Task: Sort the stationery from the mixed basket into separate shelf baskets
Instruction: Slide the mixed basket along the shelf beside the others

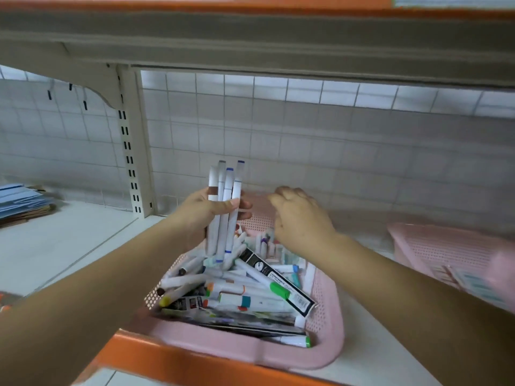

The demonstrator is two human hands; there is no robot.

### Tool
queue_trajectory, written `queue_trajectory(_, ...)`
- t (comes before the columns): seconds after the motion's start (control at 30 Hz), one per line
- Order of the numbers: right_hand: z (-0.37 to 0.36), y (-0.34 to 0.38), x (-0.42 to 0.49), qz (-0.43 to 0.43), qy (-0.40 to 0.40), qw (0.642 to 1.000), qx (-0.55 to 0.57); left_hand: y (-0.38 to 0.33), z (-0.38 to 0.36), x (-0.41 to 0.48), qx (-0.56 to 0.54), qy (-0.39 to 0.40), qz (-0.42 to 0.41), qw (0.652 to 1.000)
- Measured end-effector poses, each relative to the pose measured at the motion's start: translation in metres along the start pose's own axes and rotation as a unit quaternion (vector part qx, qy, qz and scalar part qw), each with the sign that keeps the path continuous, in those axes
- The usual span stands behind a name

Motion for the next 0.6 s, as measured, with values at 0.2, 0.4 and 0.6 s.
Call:
queue_trajectory(0.2, 0.012, -0.071, -0.046, -0.035, 0.016, 0.999, -0.036, 0.003, -0.075, -0.004, -0.028, 0.04, -0.008, 0.999)
queue_trajectory(0.4, 0.005, -0.184, -0.111, -0.123, 0.062, 0.99, -0.021, 0.039, -0.177, -0.005, -0.047, 0.133, 0.001, 0.99)
queue_trajectory(0.6, 0.006, -0.283, -0.186, -0.172, 0.104, 0.979, -0.029, 0.066, -0.272, -0.021, 0.017, 0.169, 0.029, 0.985)
Point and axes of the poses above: each hand's wrist, its own x-axis towards the middle knuckle, its own z-axis out of the back of the hand, y = z × x, the point moved 6 cm from there along x, towards the middle knuckle, and after that the axes turned 15 degrees about -x, right-handed, at the moved point
